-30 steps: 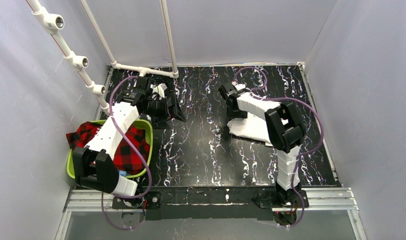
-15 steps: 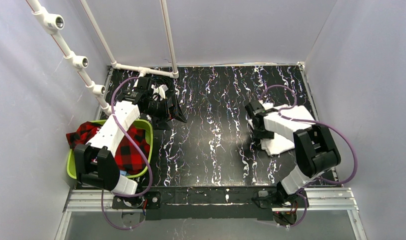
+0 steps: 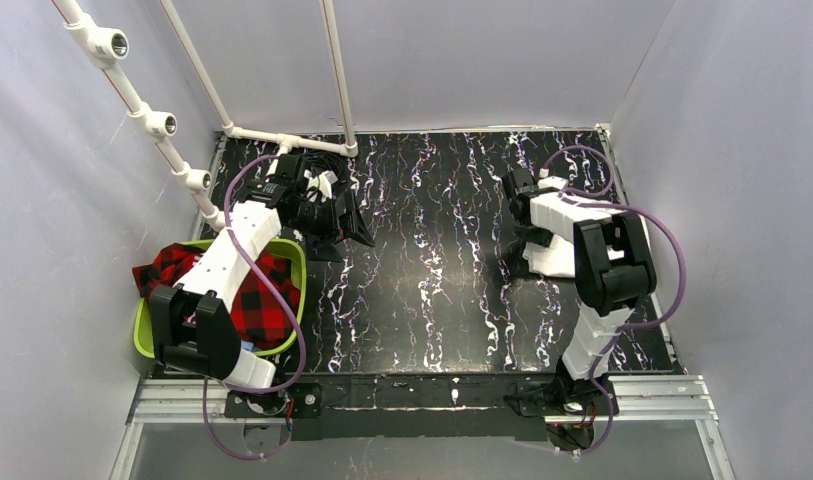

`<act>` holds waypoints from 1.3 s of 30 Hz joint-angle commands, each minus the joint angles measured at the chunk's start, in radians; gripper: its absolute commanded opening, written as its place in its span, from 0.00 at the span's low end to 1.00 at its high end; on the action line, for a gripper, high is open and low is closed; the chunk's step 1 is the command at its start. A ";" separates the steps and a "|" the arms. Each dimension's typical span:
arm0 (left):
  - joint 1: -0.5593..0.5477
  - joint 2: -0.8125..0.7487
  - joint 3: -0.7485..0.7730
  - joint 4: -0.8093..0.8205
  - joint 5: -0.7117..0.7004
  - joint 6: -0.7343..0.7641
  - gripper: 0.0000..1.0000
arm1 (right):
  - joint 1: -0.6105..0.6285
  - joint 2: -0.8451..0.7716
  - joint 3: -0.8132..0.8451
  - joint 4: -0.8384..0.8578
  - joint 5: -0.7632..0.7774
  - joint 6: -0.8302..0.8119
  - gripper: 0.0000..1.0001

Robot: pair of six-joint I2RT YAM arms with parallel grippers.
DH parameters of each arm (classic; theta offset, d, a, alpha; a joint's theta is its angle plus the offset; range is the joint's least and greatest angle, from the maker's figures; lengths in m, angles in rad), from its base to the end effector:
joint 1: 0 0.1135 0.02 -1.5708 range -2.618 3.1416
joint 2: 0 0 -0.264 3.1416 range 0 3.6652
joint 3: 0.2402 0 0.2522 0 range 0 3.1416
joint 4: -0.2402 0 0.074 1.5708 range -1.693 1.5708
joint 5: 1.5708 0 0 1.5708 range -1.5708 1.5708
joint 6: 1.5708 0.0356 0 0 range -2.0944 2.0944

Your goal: Set up the pet bed

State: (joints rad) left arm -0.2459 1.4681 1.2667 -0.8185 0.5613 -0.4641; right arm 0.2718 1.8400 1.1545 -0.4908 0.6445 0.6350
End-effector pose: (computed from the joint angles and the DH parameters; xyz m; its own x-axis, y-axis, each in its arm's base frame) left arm 0.2858 -0.0913 0.2972 -0.9522 -0.1517 -0.2651 0.0560 0.7664 -0.6399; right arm 0.3498 0.0753 0.1648 -0.7113 0.2940 -0.6384 0.5338 0.8169 -0.2186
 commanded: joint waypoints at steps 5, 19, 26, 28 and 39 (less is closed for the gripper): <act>0.000 -0.068 0.008 -0.054 -0.018 0.011 0.98 | -0.005 0.035 0.031 -0.003 -0.037 0.038 0.57; 0.001 -0.184 0.046 -0.137 -0.062 0.025 0.98 | -0.077 -0.160 -0.101 0.092 -0.153 -0.187 0.69; 0.001 -0.260 0.122 -0.247 -0.149 0.056 0.98 | -0.069 -0.302 -0.063 -0.006 -0.272 -0.225 0.85; 0.001 -0.296 0.148 -0.280 -0.201 0.053 0.98 | -0.065 -0.420 -0.092 -0.030 -0.330 -0.229 0.86; 0.001 -0.600 0.190 -0.343 -0.563 -0.013 0.98 | -0.051 -1.105 -0.172 -0.152 -0.272 -0.213 0.98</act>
State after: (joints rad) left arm -0.2459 0.9588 1.4487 -1.1141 0.1658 -0.4469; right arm 0.2192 0.8623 1.0077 -0.5598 0.3206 0.4187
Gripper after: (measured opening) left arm 0.982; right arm 0.983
